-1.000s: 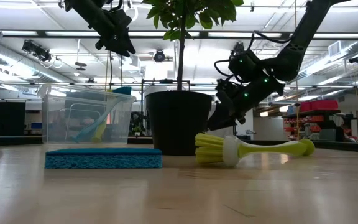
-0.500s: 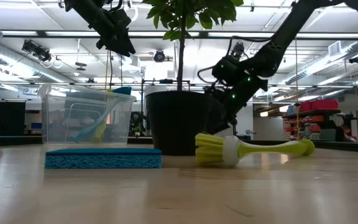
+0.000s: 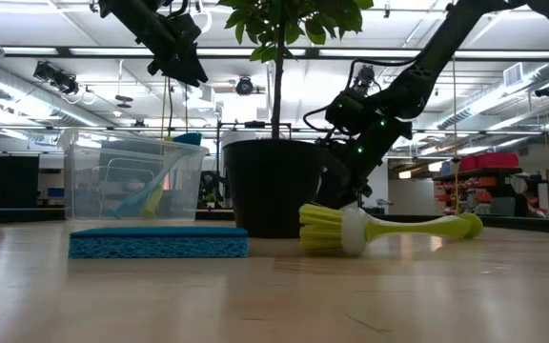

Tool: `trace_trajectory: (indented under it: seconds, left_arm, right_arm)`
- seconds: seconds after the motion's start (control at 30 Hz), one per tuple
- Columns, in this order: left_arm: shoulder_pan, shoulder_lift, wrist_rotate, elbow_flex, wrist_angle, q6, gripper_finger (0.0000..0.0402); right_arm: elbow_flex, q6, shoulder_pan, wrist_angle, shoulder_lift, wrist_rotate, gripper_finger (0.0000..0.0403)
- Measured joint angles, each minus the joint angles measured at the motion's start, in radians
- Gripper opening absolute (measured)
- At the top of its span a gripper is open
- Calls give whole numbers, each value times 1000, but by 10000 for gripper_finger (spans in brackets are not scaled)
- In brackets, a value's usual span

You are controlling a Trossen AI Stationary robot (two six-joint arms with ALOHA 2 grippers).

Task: Pick & Place Kitchen Sink Supplies
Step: Put the blue sponge into the bottom right transparent bin

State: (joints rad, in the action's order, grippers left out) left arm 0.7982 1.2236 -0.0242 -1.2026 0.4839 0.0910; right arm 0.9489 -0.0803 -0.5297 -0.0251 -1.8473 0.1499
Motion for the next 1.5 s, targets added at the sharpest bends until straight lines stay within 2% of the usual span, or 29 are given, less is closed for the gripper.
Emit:
trace_trajectory:
  seconds: [0.43, 0.53, 0.83, 0.9, 1.13, 1.5]
  left_arm:
    - [0, 0, 0, 0, 0, 0, 186]
    - [0, 0, 0, 0, -1, 0, 186]
    - [0, 0, 0, 0, -1, 0, 186]
    - [0, 0, 0, 0, -1, 0, 186]
    - [0, 0, 0, 0, -2, 1, 186]
    - [0, 0, 0, 0, -8, 1, 186]
  right_arm:
    - [1, -62, -1, -11, -49, 7, 184]
    - [1, -72, -2, -14, -49, 10, 155]
    - [1, -69, -1, -22, -50, 16, 23]
    - [1, -69, 0, -26, -50, 16, 8]
    - [-2, -95, 0, -34, -38, 36, 2]
    - [-2, -79, -1, 49, 121, 22, 0]
